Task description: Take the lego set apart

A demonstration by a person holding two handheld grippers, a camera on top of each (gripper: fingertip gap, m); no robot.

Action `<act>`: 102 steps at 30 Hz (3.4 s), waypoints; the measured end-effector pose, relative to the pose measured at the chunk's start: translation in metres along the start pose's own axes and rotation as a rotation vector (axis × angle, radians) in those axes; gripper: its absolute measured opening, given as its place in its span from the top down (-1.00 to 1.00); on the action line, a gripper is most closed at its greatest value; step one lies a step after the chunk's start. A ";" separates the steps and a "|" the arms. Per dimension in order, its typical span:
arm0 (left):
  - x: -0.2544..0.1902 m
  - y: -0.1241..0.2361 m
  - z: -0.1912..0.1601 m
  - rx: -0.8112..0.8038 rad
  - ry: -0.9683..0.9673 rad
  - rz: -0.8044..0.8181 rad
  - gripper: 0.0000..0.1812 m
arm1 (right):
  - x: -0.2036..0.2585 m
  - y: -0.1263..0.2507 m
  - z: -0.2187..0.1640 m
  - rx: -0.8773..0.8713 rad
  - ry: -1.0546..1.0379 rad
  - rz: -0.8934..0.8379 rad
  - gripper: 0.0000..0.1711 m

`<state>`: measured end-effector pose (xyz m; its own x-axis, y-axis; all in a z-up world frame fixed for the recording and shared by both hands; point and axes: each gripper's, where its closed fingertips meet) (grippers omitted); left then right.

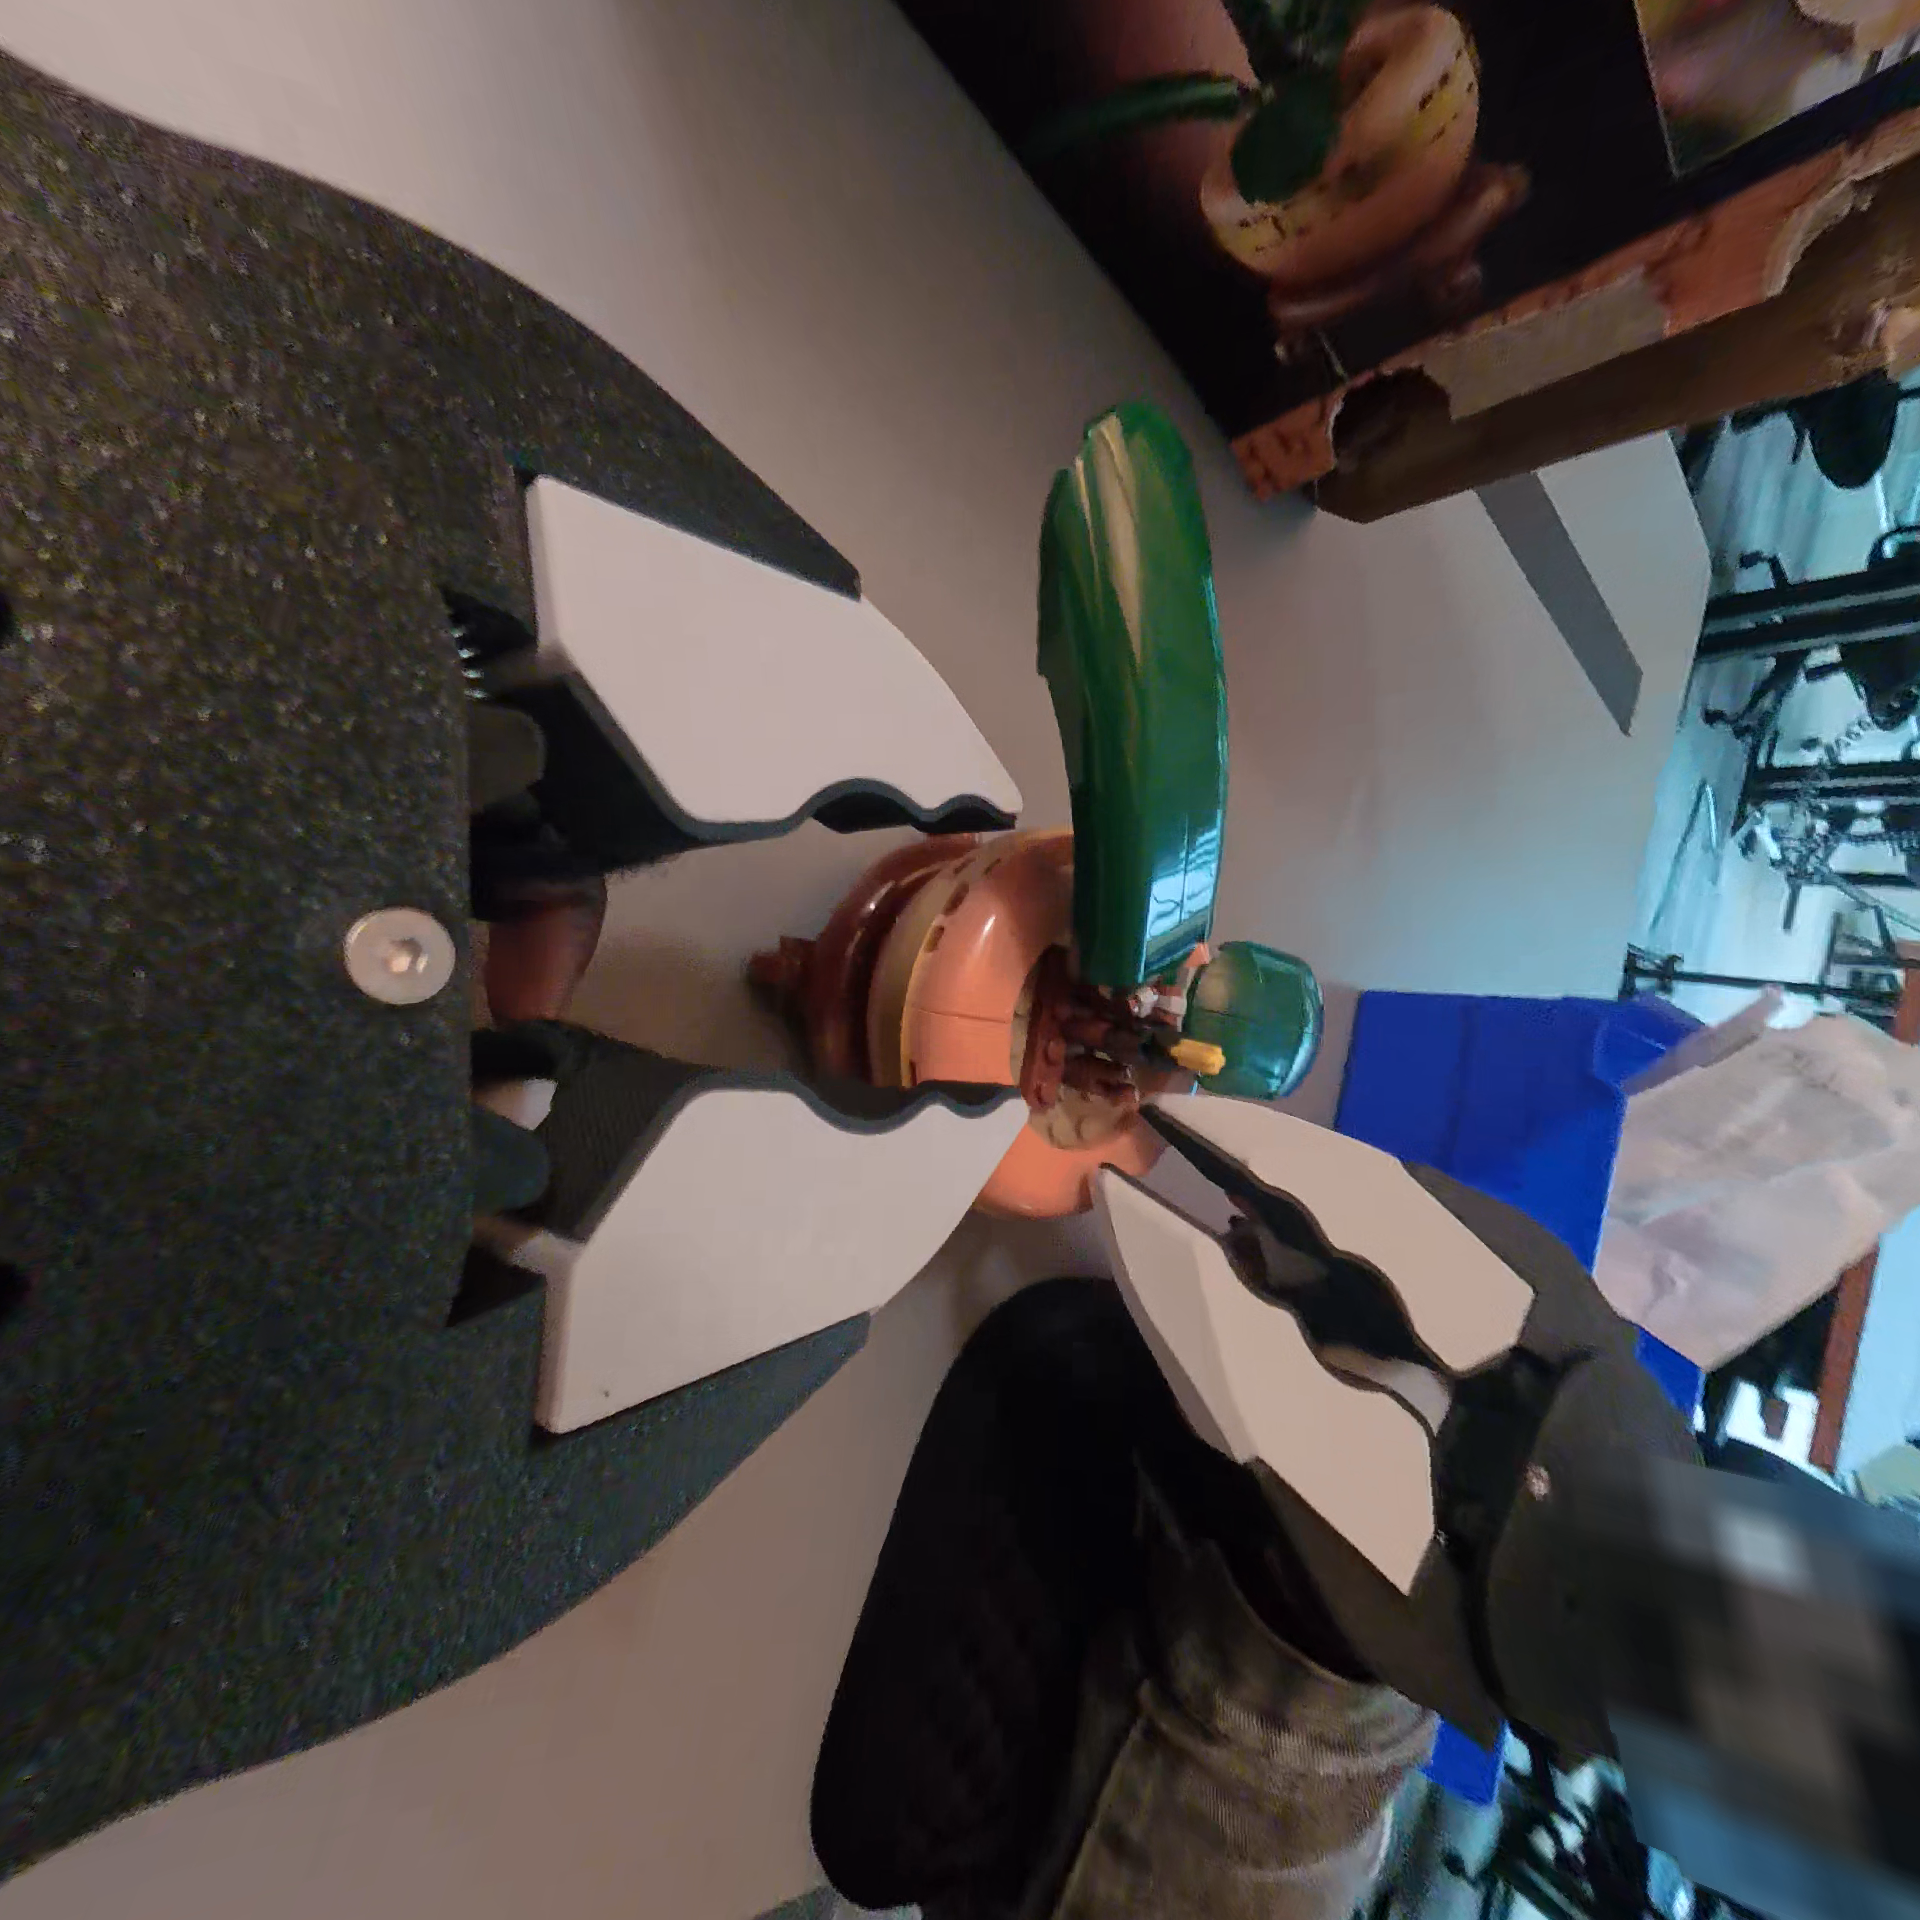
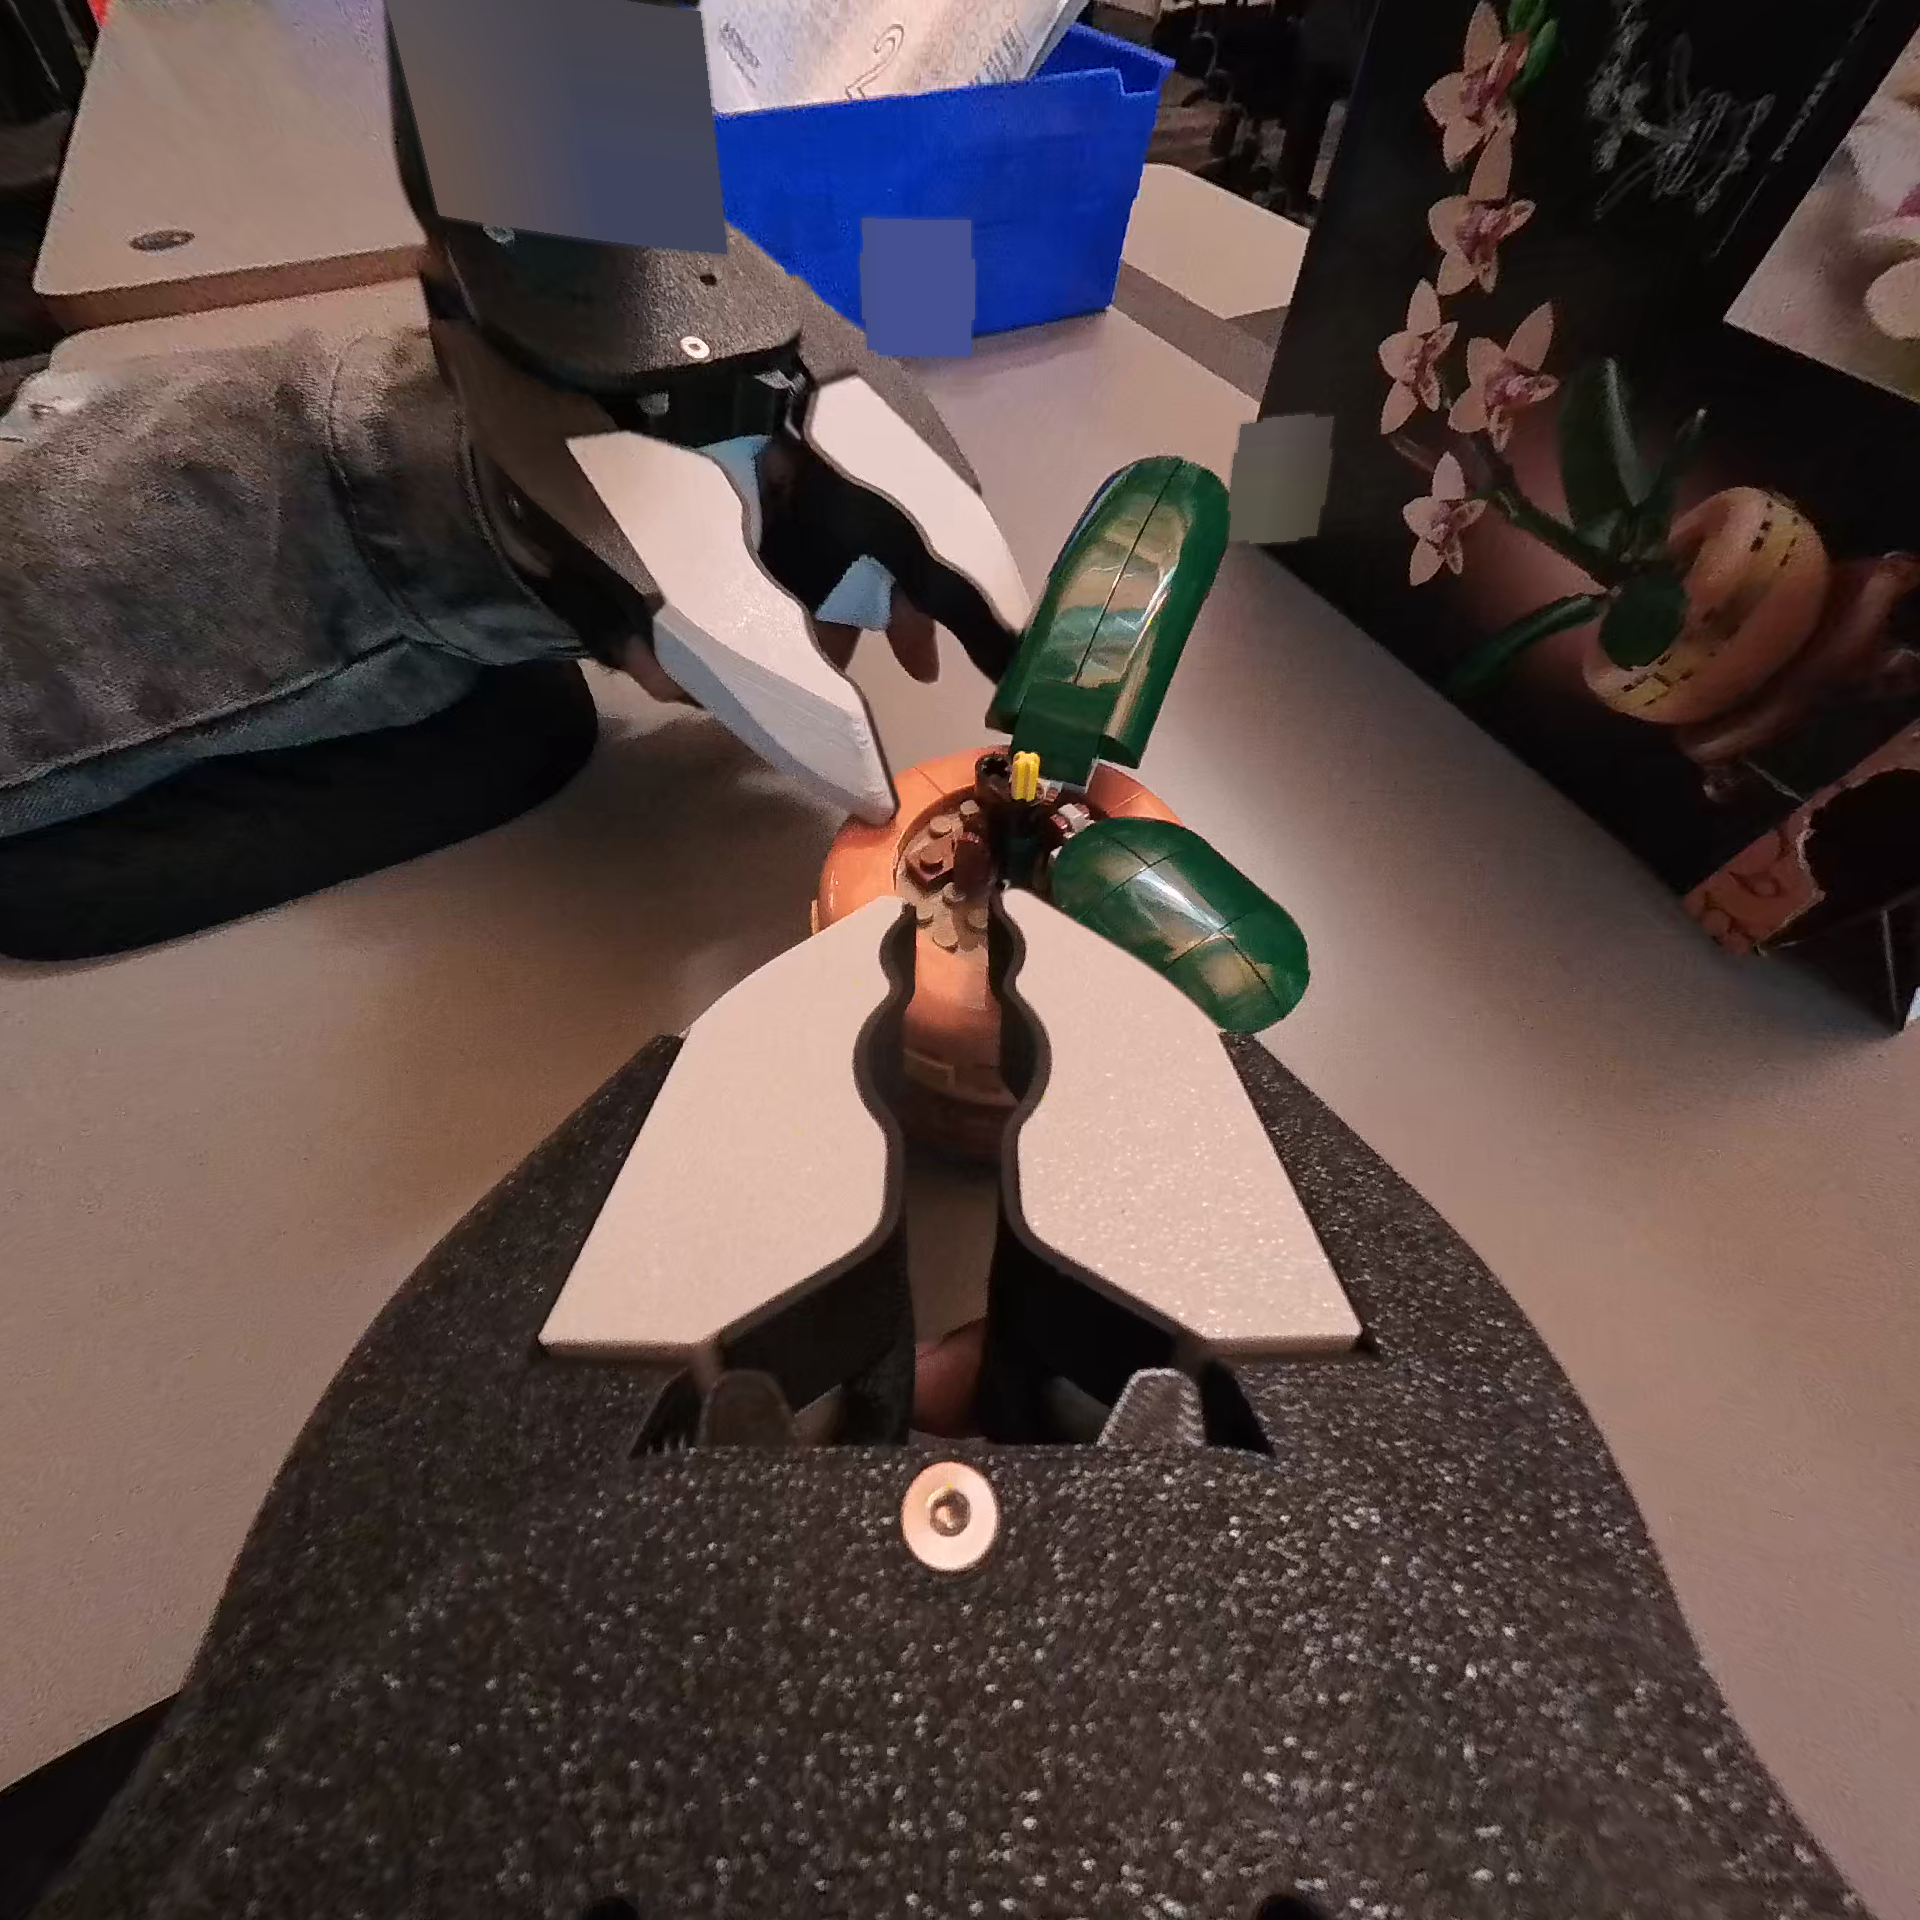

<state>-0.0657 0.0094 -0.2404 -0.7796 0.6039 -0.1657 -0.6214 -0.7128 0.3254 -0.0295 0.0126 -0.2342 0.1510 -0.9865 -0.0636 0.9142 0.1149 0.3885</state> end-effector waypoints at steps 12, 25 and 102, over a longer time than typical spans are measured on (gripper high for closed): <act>-0.028 -0.007 -0.007 0.071 -0.089 -0.139 0.69 | -0.010 0.011 -0.010 0.001 0.030 0.042 0.87; -0.015 -0.019 0.008 -0.040 -0.184 -0.010 0.59 | -0.008 0.006 -0.007 -0.013 0.005 0.039 0.85; -0.033 -0.017 0.049 -0.010 -0.300 0.144 0.79 | -0.021 0.008 -0.001 -0.142 -0.002 -0.037 0.96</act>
<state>-0.0258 0.0191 -0.1945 -0.8025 0.5738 0.1632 -0.5084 -0.8010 0.3162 -0.0250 0.0342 -0.2304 0.1158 -0.9905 -0.0735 0.9632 0.0939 0.2517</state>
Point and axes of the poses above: each gripper's, where its closed fingertips meet, y back along the fingers, z out of its top, x = y × z across the jaws, and after that the axes turned 9 degrees about -z, right-handed
